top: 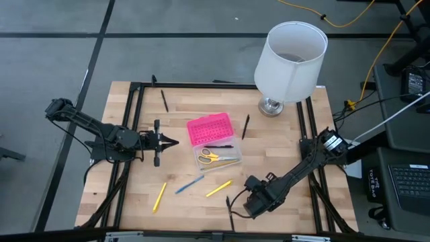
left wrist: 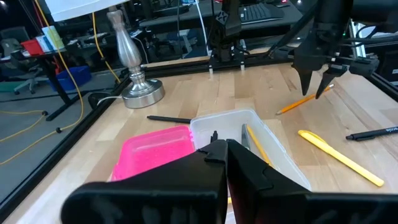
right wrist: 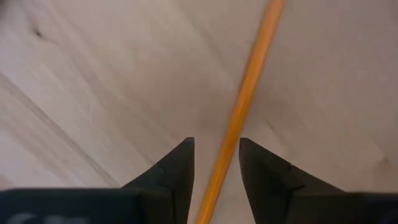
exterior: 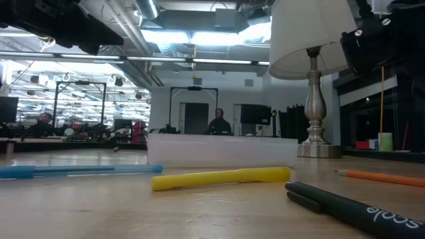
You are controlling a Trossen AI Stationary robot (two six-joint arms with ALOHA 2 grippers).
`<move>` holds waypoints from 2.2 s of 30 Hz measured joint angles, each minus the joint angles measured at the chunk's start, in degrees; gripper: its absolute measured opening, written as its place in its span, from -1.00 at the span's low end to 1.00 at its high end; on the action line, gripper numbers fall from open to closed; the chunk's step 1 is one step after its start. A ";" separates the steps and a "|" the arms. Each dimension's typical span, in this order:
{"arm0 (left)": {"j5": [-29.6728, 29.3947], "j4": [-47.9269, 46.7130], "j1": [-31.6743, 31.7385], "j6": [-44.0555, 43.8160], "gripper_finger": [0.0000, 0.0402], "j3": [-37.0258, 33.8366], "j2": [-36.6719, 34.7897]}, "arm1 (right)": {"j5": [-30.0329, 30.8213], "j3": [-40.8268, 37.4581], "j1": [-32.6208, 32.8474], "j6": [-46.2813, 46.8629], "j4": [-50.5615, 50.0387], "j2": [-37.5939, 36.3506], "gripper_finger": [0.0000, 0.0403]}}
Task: Pick & place school supplies into a supply box
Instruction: Put the orange pencil into the pink supply box
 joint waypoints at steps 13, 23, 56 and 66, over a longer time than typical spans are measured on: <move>0.01 -0.01 0.00 0.00 -0.99 0.00 0.00 | 1.93 0.00 0.22 1.48 0.09 0.02 -0.35; 0.00 -0.01 0.00 0.00 -0.99 0.00 0.01 | 2.00 0.00 0.23 1.61 0.75 0.04 -0.35; 0.00 0.00 -0.01 -0.02 -0.99 0.00 0.00 | 2.16 0.13 0.24 1.32 1.96 3.15 -0.58; 0.00 0.00 -0.01 -0.02 -0.98 0.00 0.00 | 1.46 0.13 0.22 0.98 1.11 3.26 -0.89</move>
